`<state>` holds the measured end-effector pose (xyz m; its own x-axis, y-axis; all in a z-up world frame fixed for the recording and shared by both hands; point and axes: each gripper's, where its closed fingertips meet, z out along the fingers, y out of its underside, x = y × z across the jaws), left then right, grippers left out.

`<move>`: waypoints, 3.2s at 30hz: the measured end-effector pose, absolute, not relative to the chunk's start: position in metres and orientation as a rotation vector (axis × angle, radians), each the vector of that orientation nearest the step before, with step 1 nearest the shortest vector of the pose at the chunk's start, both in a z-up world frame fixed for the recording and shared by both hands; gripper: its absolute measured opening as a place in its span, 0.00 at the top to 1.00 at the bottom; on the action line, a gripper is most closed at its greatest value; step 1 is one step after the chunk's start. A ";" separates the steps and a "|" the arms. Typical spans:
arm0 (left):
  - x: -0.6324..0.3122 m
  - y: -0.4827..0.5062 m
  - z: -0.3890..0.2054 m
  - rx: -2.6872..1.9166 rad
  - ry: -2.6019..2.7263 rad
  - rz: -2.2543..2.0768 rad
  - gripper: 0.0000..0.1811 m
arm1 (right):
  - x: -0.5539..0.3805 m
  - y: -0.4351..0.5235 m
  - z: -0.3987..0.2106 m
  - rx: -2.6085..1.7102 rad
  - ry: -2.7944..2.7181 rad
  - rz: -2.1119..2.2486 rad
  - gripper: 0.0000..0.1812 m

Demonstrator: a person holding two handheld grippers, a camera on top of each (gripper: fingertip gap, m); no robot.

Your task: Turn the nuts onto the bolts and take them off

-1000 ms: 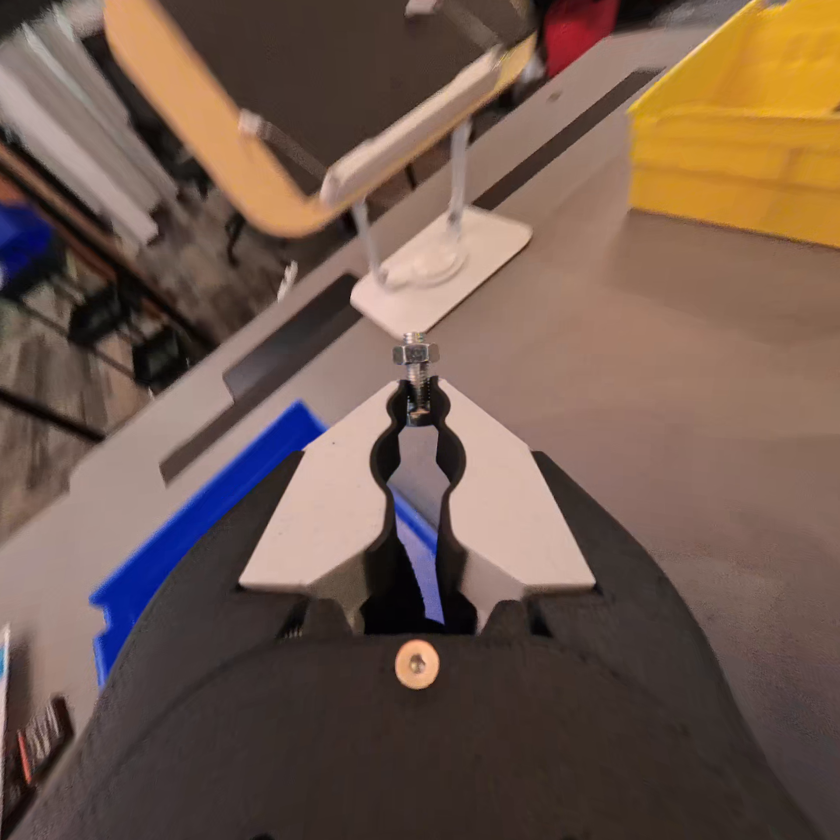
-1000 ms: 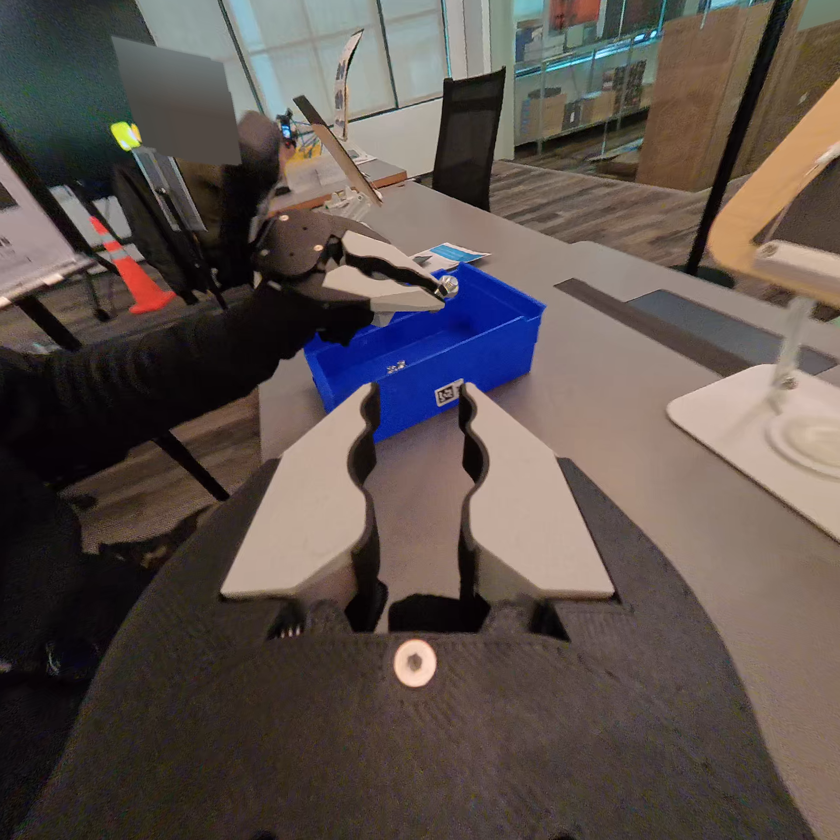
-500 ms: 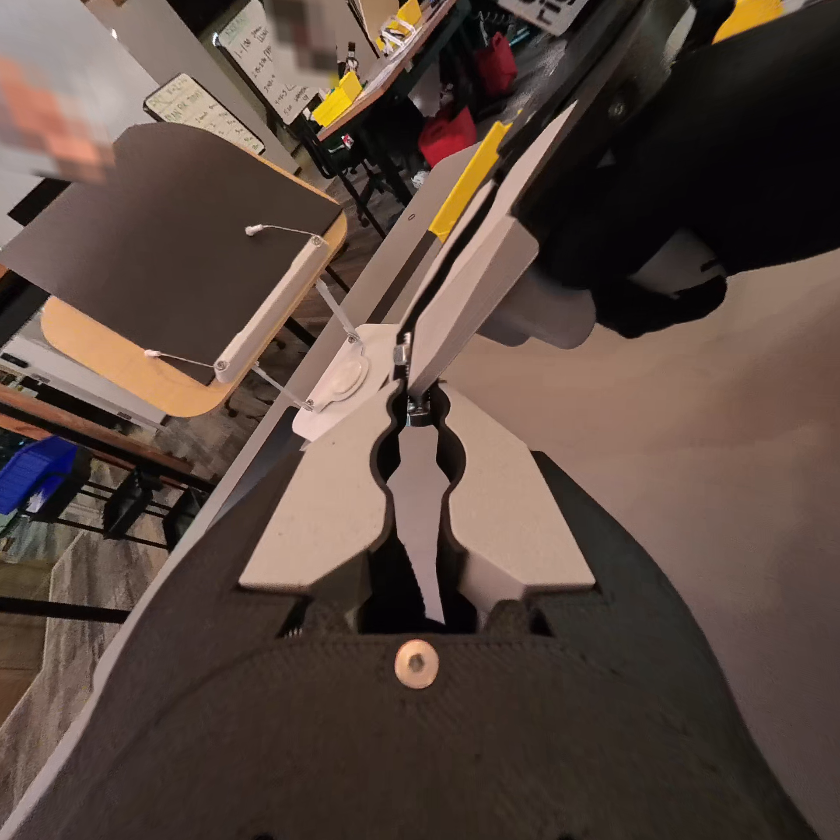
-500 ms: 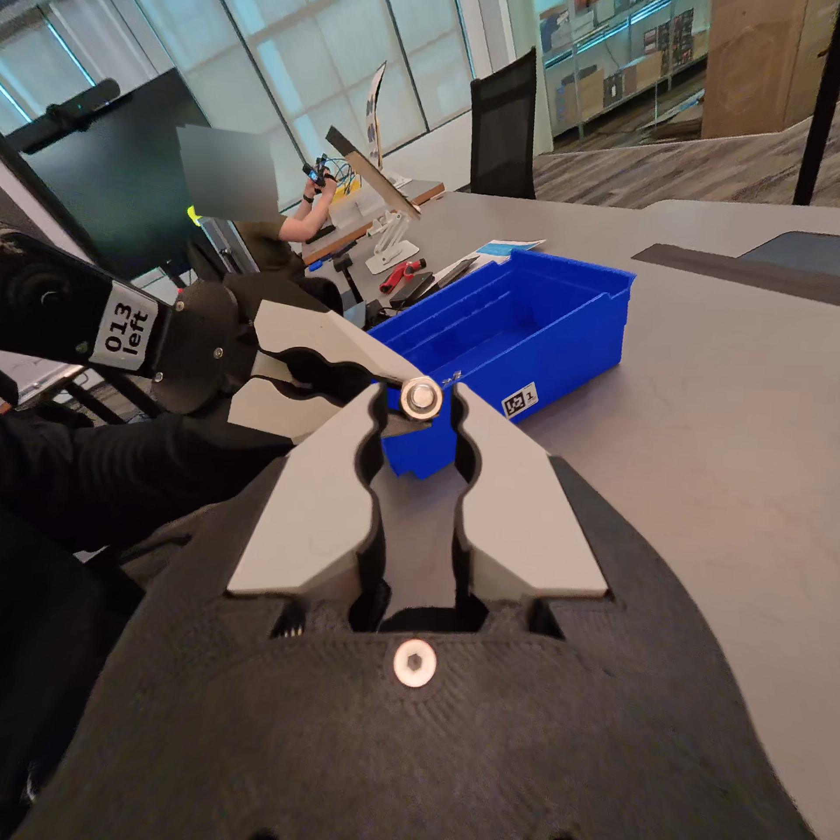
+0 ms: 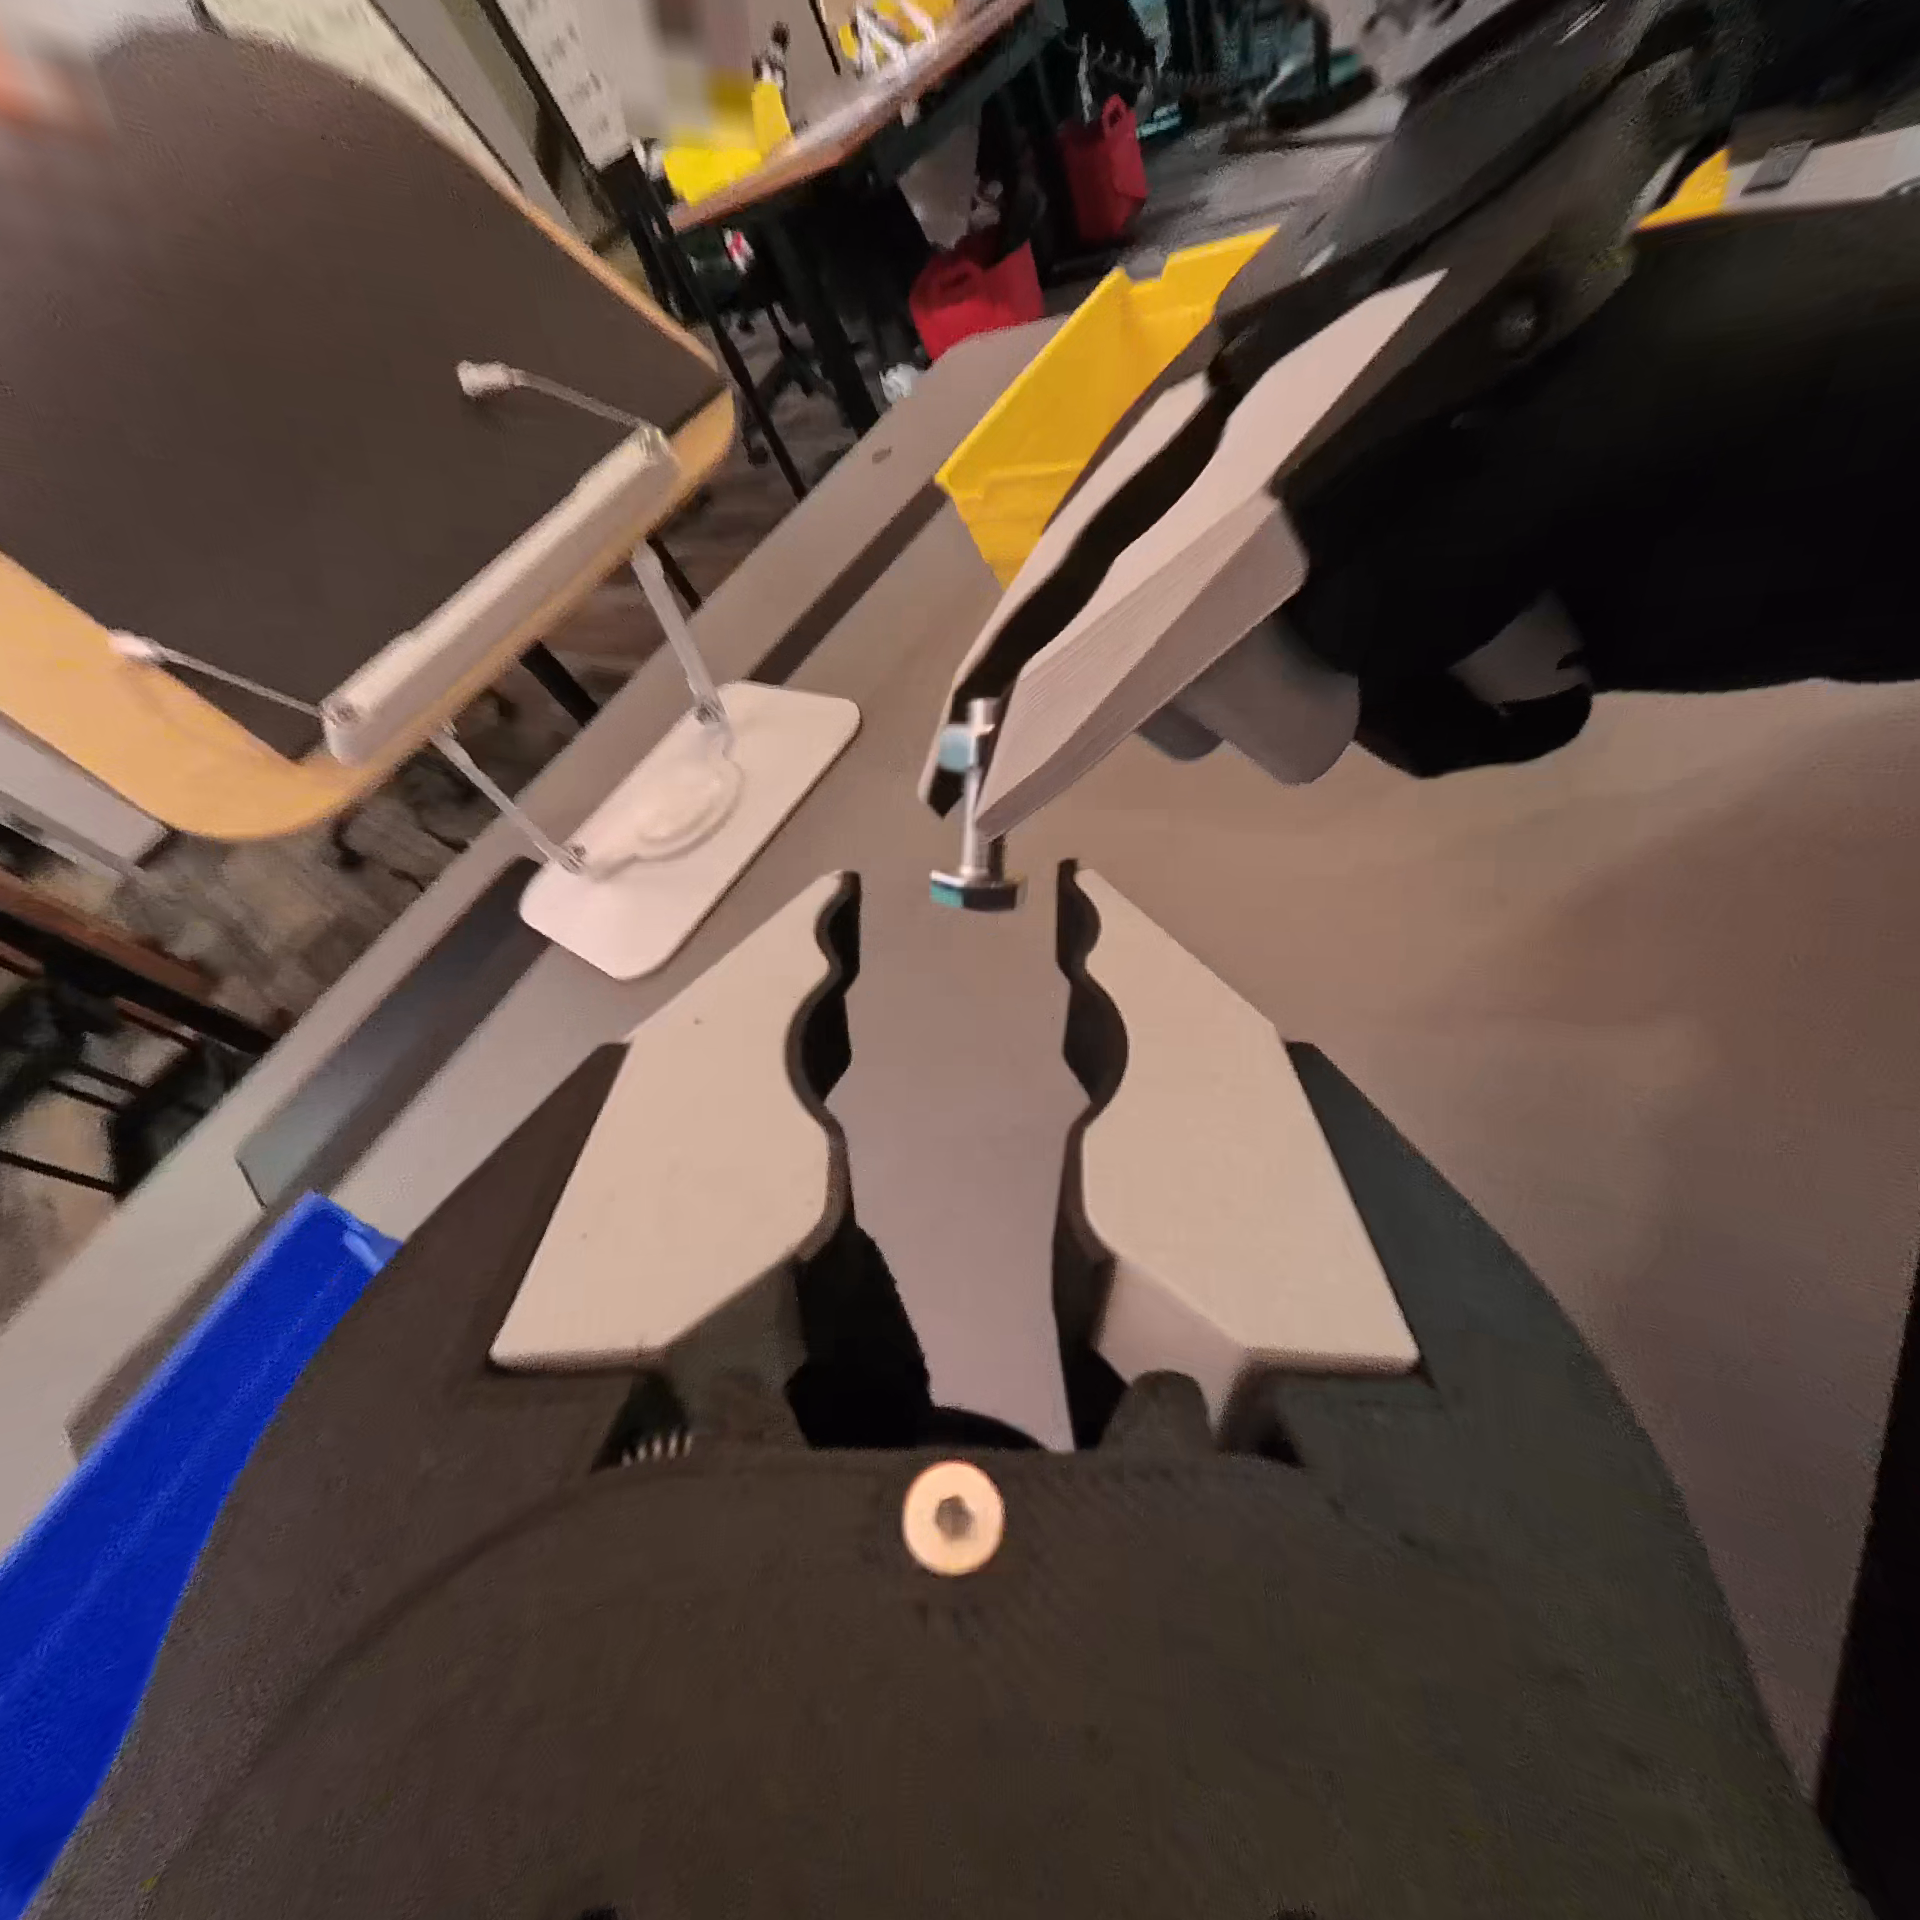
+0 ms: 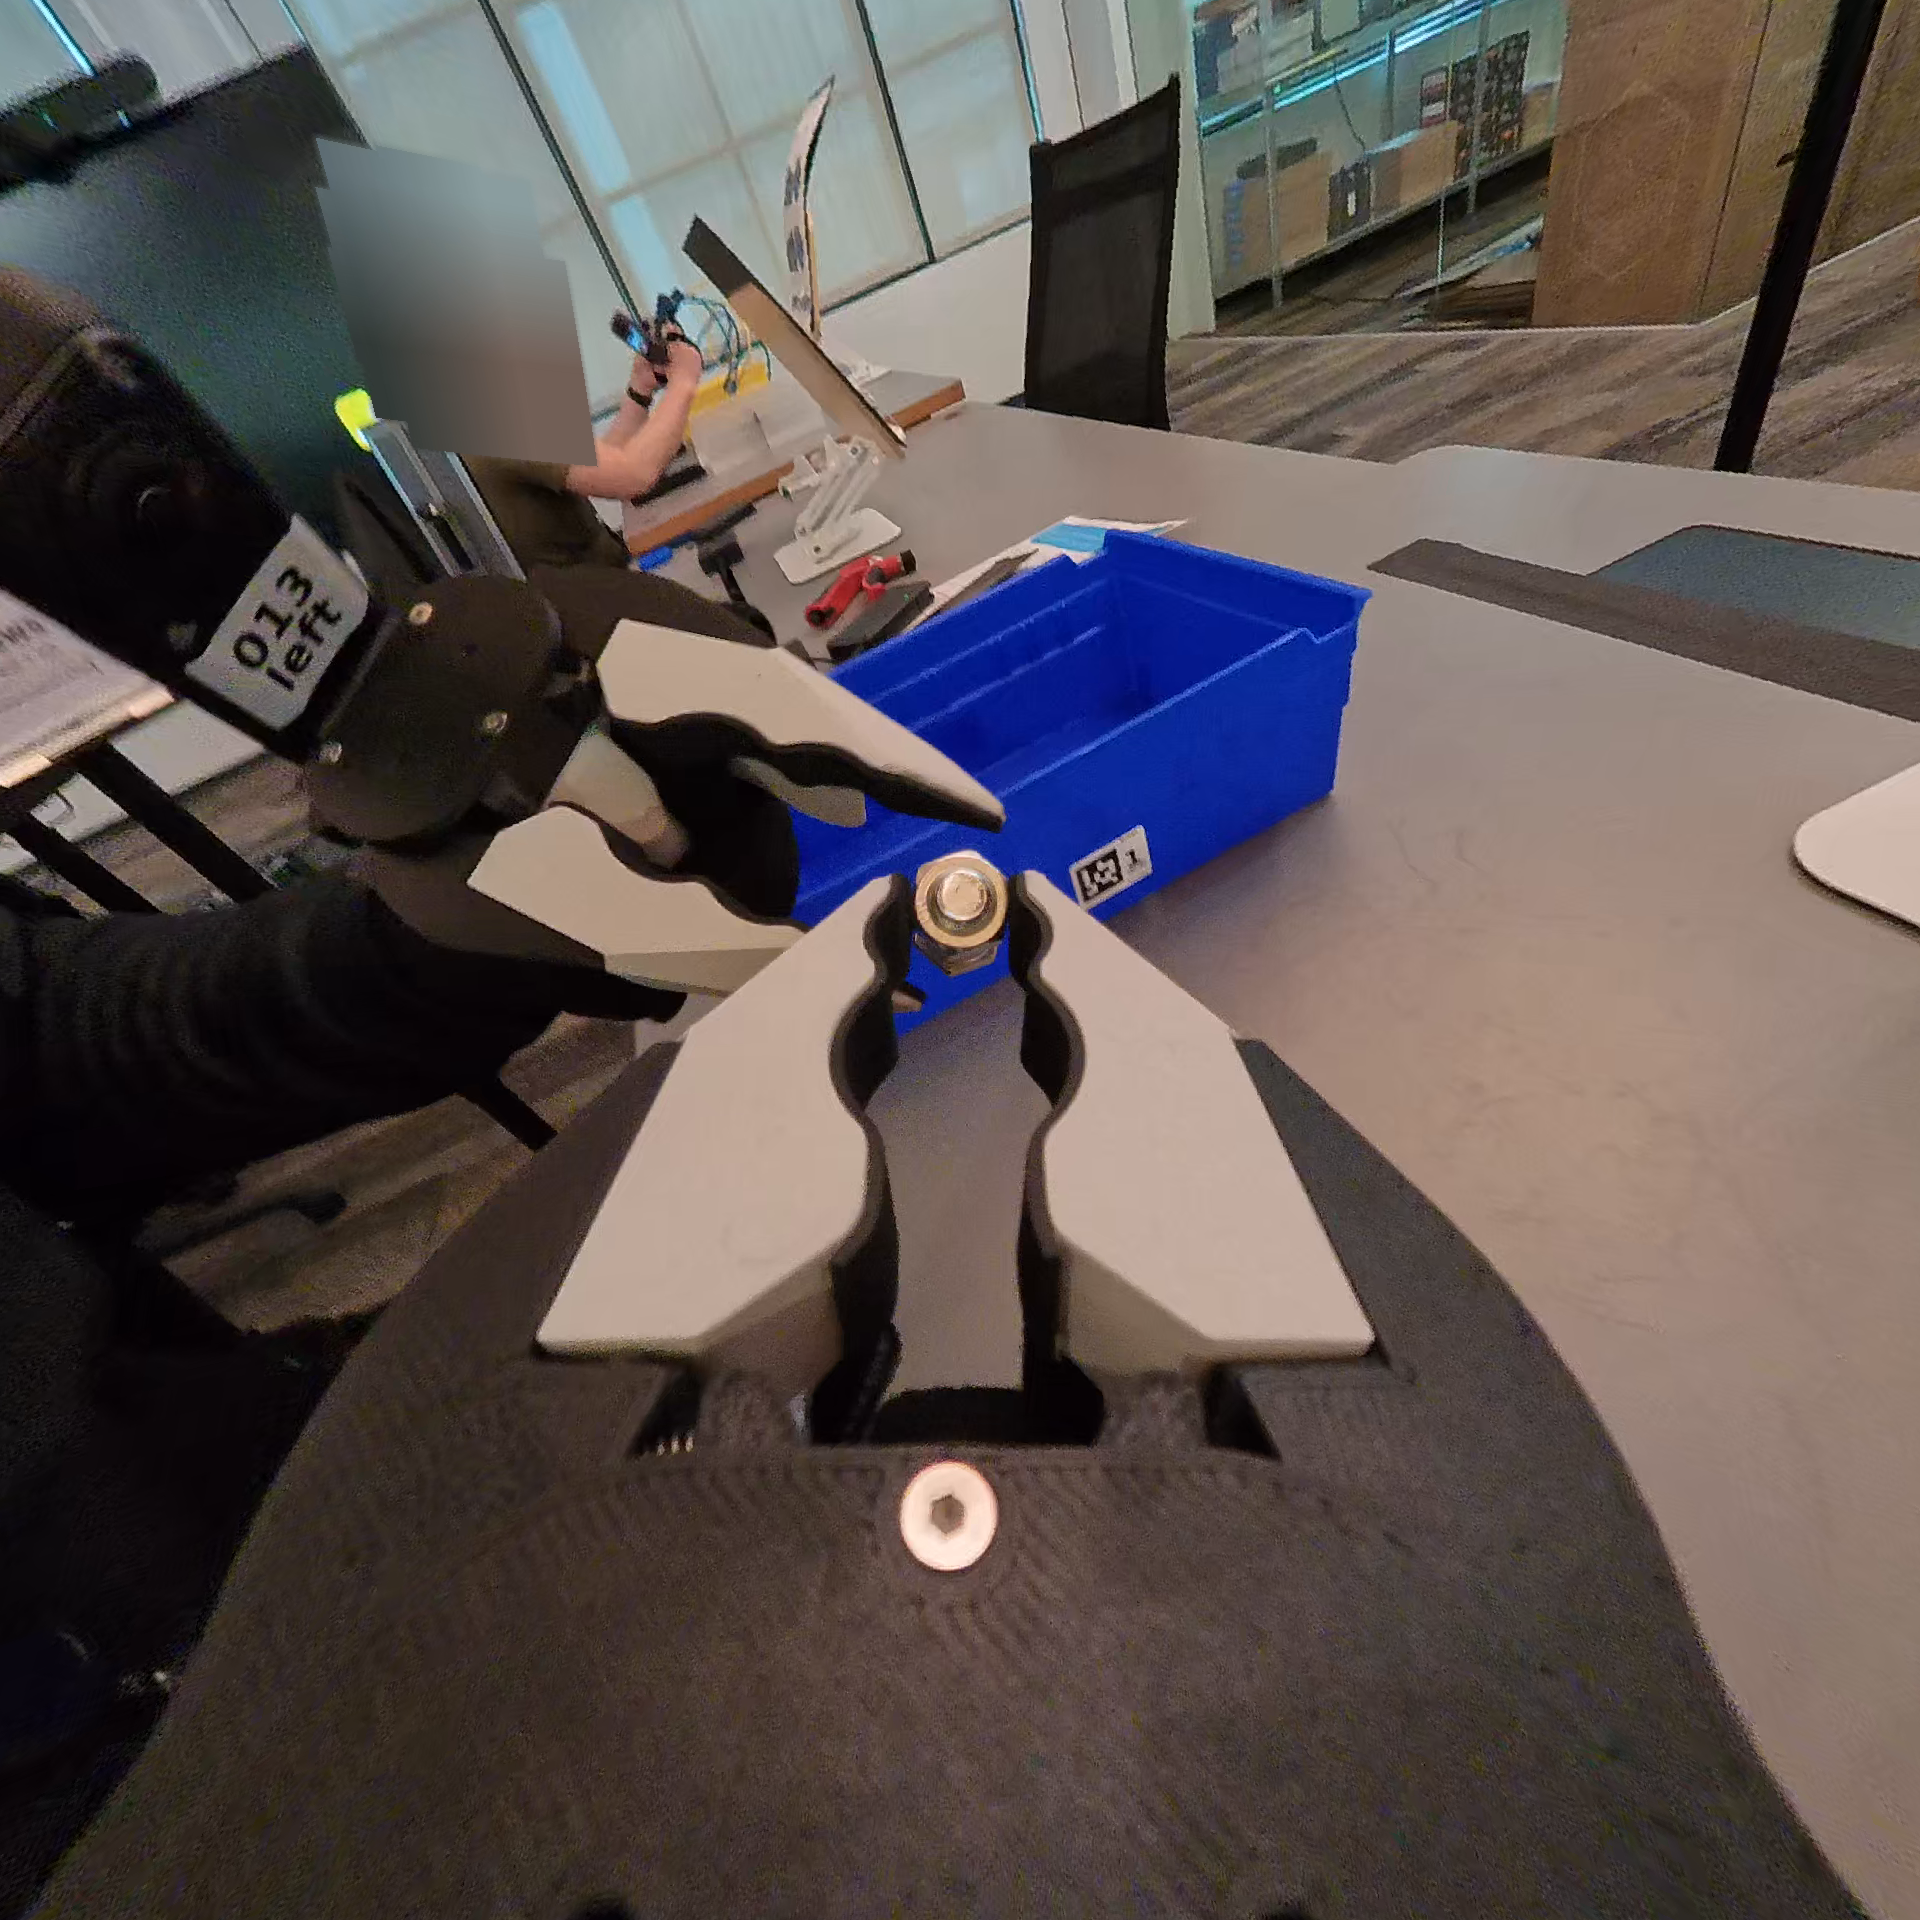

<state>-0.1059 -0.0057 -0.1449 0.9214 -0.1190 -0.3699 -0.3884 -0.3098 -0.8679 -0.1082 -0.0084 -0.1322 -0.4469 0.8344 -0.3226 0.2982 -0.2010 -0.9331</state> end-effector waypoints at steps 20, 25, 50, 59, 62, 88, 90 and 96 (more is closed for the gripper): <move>-0.090 -0.001 -0.175 -1.925 0.343 0.096 0.91 | -0.100 -0.018 -0.150 -1.214 -1.851 1.540 0.91; -0.089 0.000 -0.162 -1.852 0.267 0.026 0.91 | -0.100 -0.014 -0.132 -1.191 -1.773 1.591 0.83; -0.065 -0.014 -0.107 -1.494 0.135 -0.481 0.91 | -0.083 0.023 -0.087 -1.119 -1.532 1.852 0.66; -0.048 -0.013 -0.109 -1.500 0.185 -0.507 0.91 | -0.090 -0.009 -0.089 -1.063 -1.607 1.835 0.57; -0.055 -0.017 -0.099 -1.468 0.176 -0.504 0.91 | -0.089 0.024 -0.097 -1.132 -1.550 1.762 0.64; -0.047 -0.017 -0.102 -1.478 0.217 -0.527 0.91 | -0.080 -0.011 -0.071 -0.976 -1.566 1.919 0.57; -0.045 -0.018 -0.102 -1.477 0.225 -0.530 0.91 | -0.081 -0.011 -0.072 -0.991 -1.559 1.930 0.59; -0.045 -0.022 -0.091 -1.453 0.249 -0.520 0.91 | -0.087 0.038 -0.088 -1.187 -1.411 1.918 0.64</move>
